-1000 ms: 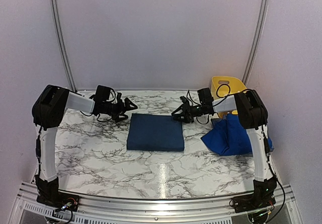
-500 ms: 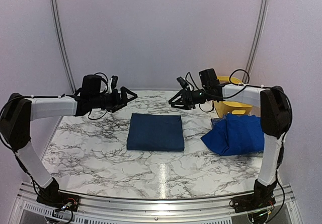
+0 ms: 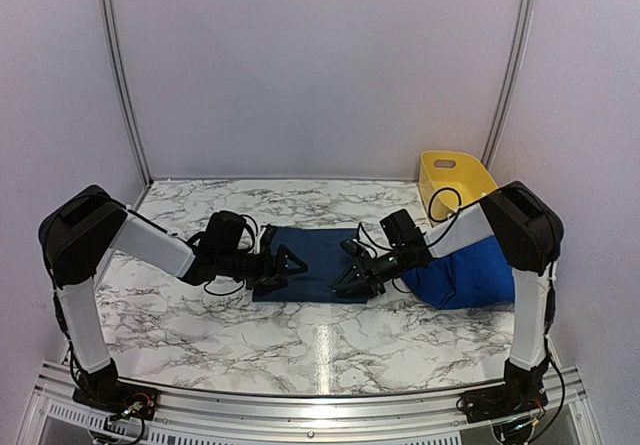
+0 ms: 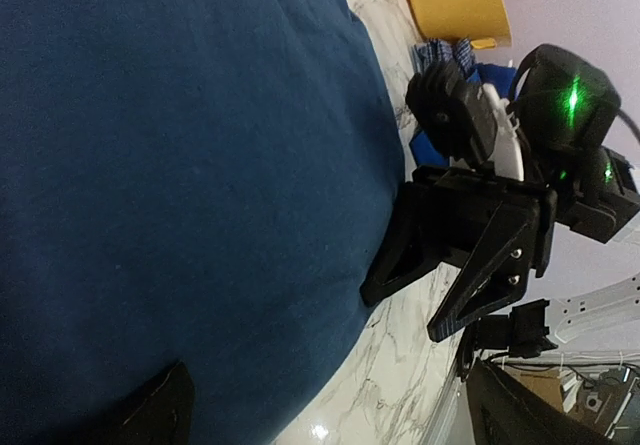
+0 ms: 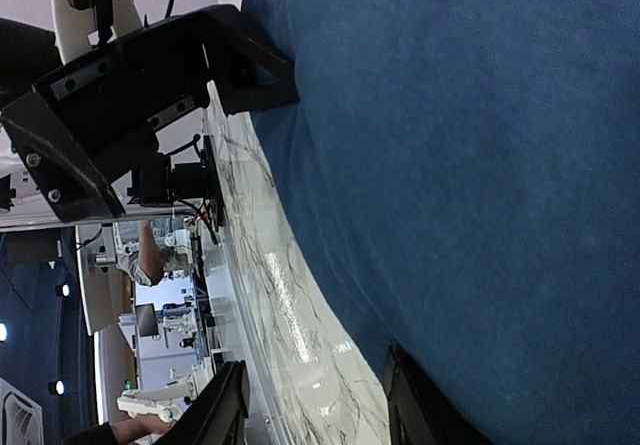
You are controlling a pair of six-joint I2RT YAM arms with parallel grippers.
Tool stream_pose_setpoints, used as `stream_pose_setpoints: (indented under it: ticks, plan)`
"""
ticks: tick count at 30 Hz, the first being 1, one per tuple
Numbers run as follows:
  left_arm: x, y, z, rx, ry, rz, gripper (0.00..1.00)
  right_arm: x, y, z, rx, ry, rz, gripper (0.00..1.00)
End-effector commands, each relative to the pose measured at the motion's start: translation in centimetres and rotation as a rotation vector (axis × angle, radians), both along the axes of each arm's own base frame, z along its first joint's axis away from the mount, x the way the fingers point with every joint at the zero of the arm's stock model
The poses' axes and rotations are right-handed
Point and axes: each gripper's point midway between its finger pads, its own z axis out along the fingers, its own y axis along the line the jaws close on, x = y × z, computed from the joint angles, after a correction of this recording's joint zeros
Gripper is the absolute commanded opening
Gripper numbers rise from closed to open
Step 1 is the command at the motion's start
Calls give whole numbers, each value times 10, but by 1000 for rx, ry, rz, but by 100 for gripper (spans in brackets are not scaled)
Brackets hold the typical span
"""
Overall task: Fold and stack the mixed laundry pile
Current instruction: Smooth out the square-folded T-shirt at the center of the board.
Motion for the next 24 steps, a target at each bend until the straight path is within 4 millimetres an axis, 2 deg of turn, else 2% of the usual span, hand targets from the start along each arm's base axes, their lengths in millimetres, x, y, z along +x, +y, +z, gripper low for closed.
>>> stream_pose_setpoints:
  ticks: [1, 3, 7, 9, 12, 15, 17, 19, 24]
  plan:
    - [-6, 45, -27, 78, 42, 131, 99, -4, -32, -34, -116, 36, -55, 47]
    - [-7, 53, -13, 100, -27, 129, 99, -2, -34, -17, -125, -24, -47, 47]
    - [5, 60, 29, 313, -285, 57, 99, 13, -39, 44, -113, -159, -85, 47]
    - [11, 52, 49, 419, -429, -9, 99, 22, -51, 63, -123, -189, -144, 48]
    - [11, 31, 62, 564, -617, -154, 99, 35, -72, 75, -161, -210, -237, 49]
    - [4, -6, 62, 658, -798, -313, 96, 43, -87, 77, -202, -204, -301, 51]
    - [0, -35, 64, 671, -894, -404, 91, 47, -92, 80, -216, -198, -335, 51]
    - [-9, -61, 59, 669, -950, -494, 87, 48, -97, 82, -228, -194, -363, 52]
    - [-27, -105, 25, 677, -1010, -662, 72, 45, -107, 76, -255, -164, -400, 52]
